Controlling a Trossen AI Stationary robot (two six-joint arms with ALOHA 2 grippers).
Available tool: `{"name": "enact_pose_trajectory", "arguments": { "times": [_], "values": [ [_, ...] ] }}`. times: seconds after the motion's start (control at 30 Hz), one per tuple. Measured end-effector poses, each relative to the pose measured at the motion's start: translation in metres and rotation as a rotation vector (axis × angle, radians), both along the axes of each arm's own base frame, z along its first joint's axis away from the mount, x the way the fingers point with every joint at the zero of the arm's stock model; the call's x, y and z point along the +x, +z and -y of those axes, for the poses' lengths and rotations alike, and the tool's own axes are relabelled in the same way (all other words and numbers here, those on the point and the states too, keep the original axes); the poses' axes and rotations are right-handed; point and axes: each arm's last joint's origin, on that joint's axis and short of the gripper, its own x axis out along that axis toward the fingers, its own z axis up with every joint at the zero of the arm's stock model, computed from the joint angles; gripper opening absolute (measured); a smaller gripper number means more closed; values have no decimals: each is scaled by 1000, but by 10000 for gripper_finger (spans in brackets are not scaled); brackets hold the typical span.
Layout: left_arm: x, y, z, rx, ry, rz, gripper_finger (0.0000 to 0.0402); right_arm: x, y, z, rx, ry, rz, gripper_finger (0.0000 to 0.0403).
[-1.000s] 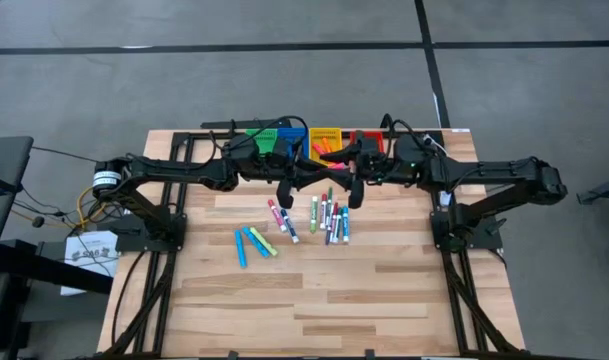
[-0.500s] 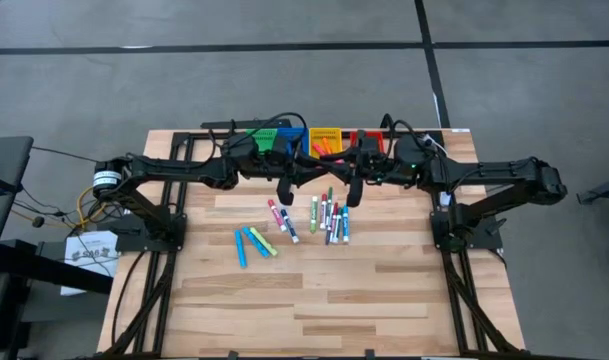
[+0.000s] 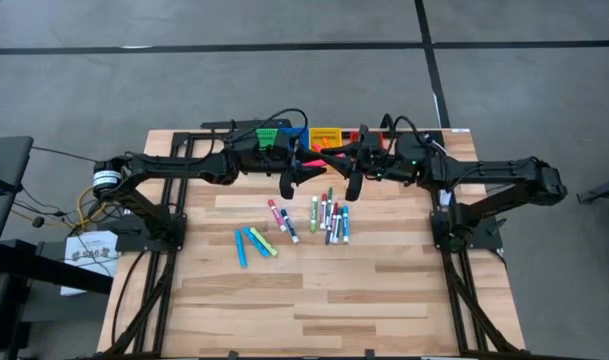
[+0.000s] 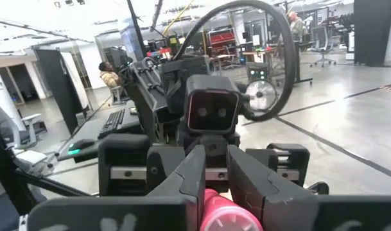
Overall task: Pick & Place Markers
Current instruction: Put the pink highlighter into the yellow basket
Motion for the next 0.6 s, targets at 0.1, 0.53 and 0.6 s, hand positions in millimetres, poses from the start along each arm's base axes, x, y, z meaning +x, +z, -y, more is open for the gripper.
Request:
{"name": "enact_pose_trajectory", "arguments": {
  "times": [0.1,0.53,0.6],
  "values": [
    [-4,2,-8,6,25,-7,198,-1,0,5,2,-19,0,44],
    [-56,22,-43,106,199,-191,205,-9,-11,47,12,-209,-113,43],
    [-66,25,-45,106,214,-219,205,-13,-14,58,20,-253,-147,42]
  ]
}}
